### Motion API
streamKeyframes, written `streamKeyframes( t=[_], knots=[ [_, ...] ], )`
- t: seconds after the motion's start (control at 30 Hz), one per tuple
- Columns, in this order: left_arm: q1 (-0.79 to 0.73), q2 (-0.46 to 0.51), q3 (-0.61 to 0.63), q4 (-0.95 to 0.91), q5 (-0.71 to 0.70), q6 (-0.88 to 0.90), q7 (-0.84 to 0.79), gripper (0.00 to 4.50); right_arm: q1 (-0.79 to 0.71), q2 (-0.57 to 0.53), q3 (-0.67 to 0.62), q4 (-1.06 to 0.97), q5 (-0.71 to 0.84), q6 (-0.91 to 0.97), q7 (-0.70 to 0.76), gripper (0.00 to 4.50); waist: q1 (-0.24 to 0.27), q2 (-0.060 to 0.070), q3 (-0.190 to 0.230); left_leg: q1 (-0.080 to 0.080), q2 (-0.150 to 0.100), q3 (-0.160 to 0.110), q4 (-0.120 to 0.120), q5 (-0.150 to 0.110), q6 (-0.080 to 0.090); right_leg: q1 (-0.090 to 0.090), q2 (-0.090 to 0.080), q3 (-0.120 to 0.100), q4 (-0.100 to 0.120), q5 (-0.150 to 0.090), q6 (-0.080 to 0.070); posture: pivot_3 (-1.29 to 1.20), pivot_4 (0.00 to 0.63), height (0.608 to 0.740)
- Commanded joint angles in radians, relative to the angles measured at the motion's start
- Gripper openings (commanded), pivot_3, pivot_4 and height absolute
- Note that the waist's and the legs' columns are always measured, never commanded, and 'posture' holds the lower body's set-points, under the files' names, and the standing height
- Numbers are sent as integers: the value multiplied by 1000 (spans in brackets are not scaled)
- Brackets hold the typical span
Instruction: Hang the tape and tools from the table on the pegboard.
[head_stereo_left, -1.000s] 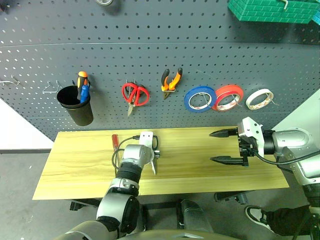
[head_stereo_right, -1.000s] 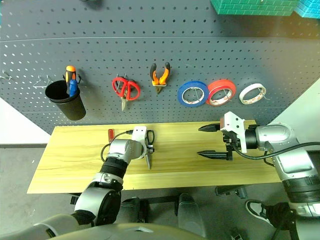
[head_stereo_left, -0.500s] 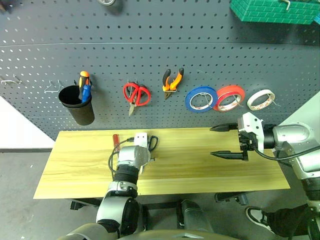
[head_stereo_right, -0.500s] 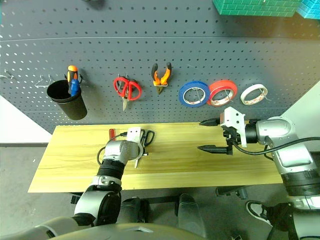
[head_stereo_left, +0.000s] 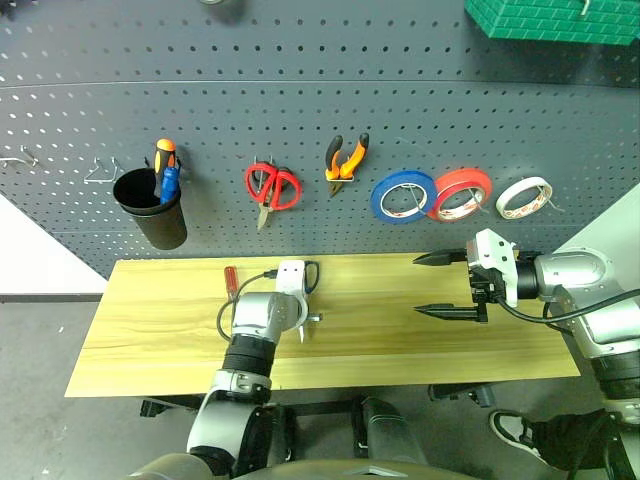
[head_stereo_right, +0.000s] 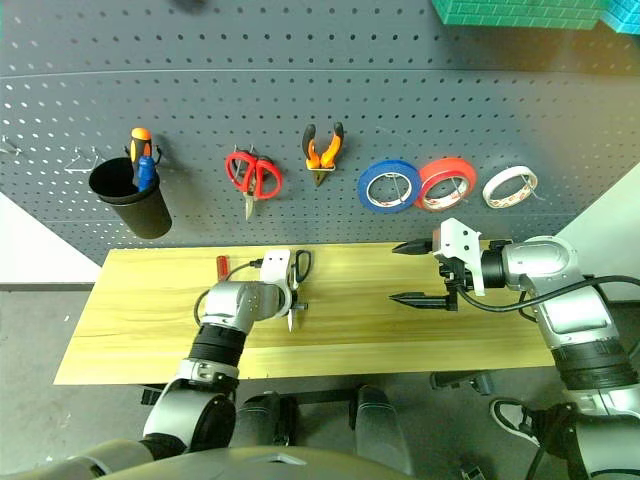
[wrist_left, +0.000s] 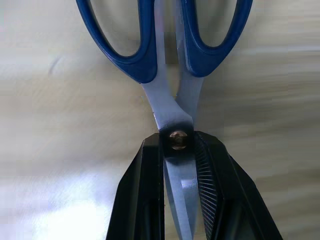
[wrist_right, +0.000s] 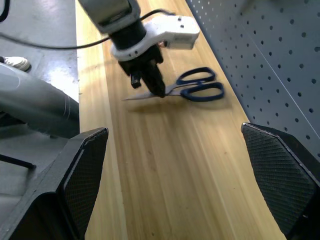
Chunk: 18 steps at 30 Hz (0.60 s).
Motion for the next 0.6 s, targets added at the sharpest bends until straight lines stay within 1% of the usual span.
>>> streamKeyframes(
  t=[0.03,0.2,0.3,0.37,0.43,0.5,0.6],
  knots=[
    [-3,60,-51,-98,-33,96,-97,510,-17,0,-15,2,9,-17,8,4500,2,0,0,0,0,0,0,0,0,0,0,0,0,0,0,-25,150,740],
    [11,176,-74,-235,-87,235,-207,510,-34,11,-8,8,10,-16,11,4500,6,0,0,0,1,0,1,0,0,1,-2,0,0,0,0,-5,141,740],
    [32,271,-118,-340,-140,293,-296,510,-36,14,-9,16,7,-21,15,4500,5,0,0,0,0,0,2,0,0,1,-2,0,0,0,0,2,139,740],
    [52,370,-179,-436,-183,297,-376,510,-38,17,-8,19,6,-23,15,4500,5,0,0,0,0,-1,1,0,0,1,-2,0,0,0,0,6,137,740],
    [71,484,-237,-532,-211,260,-456,510,-43,21,-9,20,7,-22,12,4500,5,1,0,0,1,-1,0,0,0,1,-1,0,0,0,0,7,130,740],
    [92,574,-258,-604,-228,218,-514,510,-48,23,-12,19,9,-19,10,4500,3,1,0,0,1,-1,0,0,0,0,-1,0,0,0,0,10,126,740],
    [154,694,-239,-761,-287,161,-614,510,-49,19,-20,18,21,-9,15,4500,4,2,0,0,2,0,0,0,-1,0,-1,1,0,0,0,17,119,740]
  ],
)
